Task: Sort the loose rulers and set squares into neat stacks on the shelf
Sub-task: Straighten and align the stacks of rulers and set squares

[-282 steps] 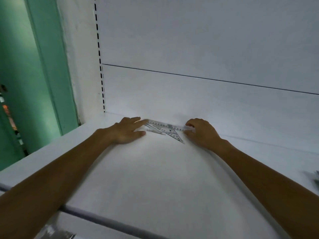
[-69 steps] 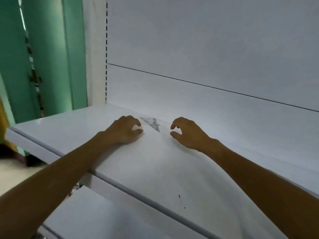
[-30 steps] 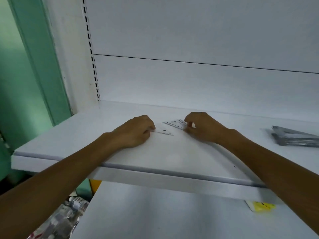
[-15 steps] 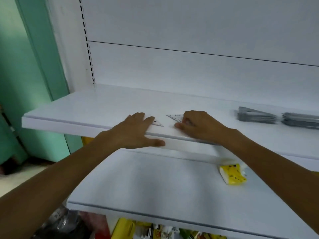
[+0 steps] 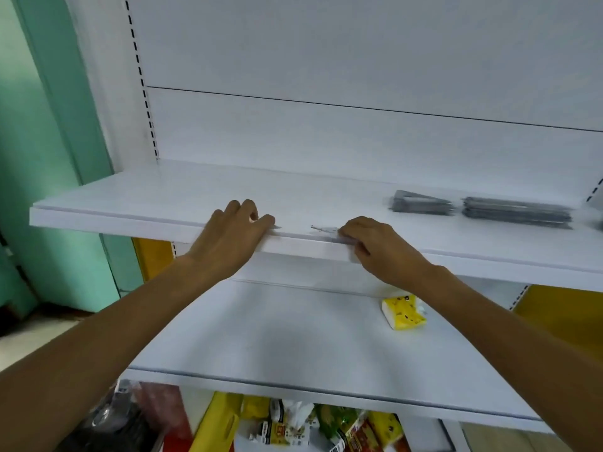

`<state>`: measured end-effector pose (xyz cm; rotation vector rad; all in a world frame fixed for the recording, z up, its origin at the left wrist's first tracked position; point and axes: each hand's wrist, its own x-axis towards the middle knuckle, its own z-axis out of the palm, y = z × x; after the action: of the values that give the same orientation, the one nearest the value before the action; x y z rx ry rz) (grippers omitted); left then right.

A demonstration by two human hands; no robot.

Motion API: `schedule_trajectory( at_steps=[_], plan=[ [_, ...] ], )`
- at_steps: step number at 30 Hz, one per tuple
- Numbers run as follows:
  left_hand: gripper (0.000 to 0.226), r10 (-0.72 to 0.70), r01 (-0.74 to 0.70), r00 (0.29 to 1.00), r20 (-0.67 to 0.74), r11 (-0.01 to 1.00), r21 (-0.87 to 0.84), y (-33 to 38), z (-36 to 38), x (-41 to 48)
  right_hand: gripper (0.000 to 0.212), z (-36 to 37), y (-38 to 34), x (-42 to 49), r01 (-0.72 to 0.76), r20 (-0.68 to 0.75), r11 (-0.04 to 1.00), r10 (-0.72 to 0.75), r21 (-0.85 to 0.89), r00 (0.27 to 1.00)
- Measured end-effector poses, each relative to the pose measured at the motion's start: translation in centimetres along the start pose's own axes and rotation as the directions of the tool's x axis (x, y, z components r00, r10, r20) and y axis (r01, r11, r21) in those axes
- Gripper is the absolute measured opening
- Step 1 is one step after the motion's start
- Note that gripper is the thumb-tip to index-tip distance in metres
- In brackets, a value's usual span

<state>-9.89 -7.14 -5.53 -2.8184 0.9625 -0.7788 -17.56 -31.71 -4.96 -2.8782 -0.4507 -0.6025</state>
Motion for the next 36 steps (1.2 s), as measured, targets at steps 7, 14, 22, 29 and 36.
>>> schedule_trajectory(
  at_steps=[7, 14, 22, 29, 36],
  plan=[
    [0.03, 0.023, -0.037, 0.999, -0.048, 0.948, -0.316, 4.7, -1.0, 1.6, 0.035, -2.2, 3.6, -4.5, -0.192, -0.14, 0.977, 0.179, -0.09, 0.974],
    [0.029, 0.079, -0.058, 0.997, 0.025, 0.88, -0.471, 8.0, -0.7, 5.3, 0.037, -3.5, 6.0, -5.2, -0.418, -0.183, 0.9, 0.395, -0.118, 0.901],
    [0.033, 0.217, -0.207, 0.975, -0.043, 0.821, -0.532, 12.3, 0.7, 12.3, 0.039, -4.6, 11.0, -5.1, -0.563, -0.252, 0.818, 0.524, -0.118, 0.814],
    [0.042, 0.469, -0.391, 0.882, -0.046, 0.673, -0.628, 19.3, 1.6, 19.2, 0.048, -7.9, 16.9, -10.2, -0.696, -0.23, 0.706, 0.662, -0.128, 0.714],
    [0.052, 0.503, -0.425, 0.856, -0.121, 0.551, -0.718, 27.8, 0.6, 22.8, 0.045, -10.4, 22.0, -16.5, -0.791, -0.227, 0.593, 0.758, -0.154, 0.612]
  ],
)
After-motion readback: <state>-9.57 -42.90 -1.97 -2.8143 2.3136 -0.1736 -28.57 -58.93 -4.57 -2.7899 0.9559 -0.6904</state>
